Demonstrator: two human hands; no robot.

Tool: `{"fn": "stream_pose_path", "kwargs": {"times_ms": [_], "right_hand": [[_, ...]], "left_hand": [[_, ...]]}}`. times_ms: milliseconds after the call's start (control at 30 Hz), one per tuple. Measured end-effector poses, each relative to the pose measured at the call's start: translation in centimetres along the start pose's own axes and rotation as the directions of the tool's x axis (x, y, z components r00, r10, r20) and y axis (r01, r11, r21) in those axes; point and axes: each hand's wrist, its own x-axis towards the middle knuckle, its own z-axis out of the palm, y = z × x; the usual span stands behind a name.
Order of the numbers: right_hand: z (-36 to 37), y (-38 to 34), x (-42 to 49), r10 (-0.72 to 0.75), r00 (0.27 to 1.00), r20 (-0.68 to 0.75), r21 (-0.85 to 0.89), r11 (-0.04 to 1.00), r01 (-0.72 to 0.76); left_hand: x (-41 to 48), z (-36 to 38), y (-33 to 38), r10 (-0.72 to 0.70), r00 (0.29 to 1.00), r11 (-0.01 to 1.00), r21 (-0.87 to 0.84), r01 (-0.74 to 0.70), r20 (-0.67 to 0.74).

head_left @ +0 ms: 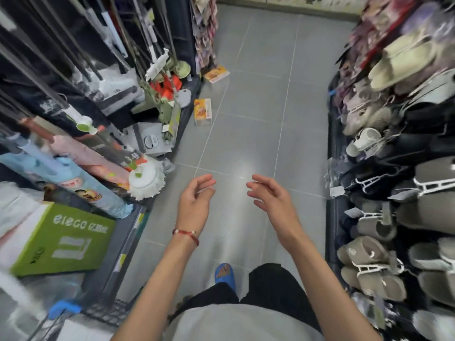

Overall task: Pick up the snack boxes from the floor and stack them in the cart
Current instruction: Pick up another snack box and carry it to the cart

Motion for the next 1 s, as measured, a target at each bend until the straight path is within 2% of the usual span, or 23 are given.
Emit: {"fn": "stream_pose_path", "kwargs": {"times_ms": [267, 533, 767, 1000], "right_hand": [[0.0, -6.0, 12.0, 0.012, 0.999, -0.051, 0.092, 0.996, -0.008], [-2.4, -12.3, 28.5, 0.068, 0.997, -0.023, 0.132, 0.989, -0.064], [-5.1, -20.7, 43.0, 0.082, 0.996, 0.031, 0.092, 0.992, -0.084], [-4.5, -26.8, 56.7, 0.090, 0.988, 0.122, 0.007, 0.996, -0.091]], "left_hand": [[12.9, 4.3, 5.7, 0.011, 0.997, 1.000, 0.012, -0.012, 0.070], [27.3, 12.0, 11.3, -0.025, 0.998, 0.998, 0.050, 0.023, 0.054], [39.0, 18.8, 18.8, -0.054, 0.998, 0.999, 0.005, 0.054, -0.012], [52.4, 22.6, 22.7, -0.074, 0.996, 0.997, -0.031, 0.073, -0.040]]}}
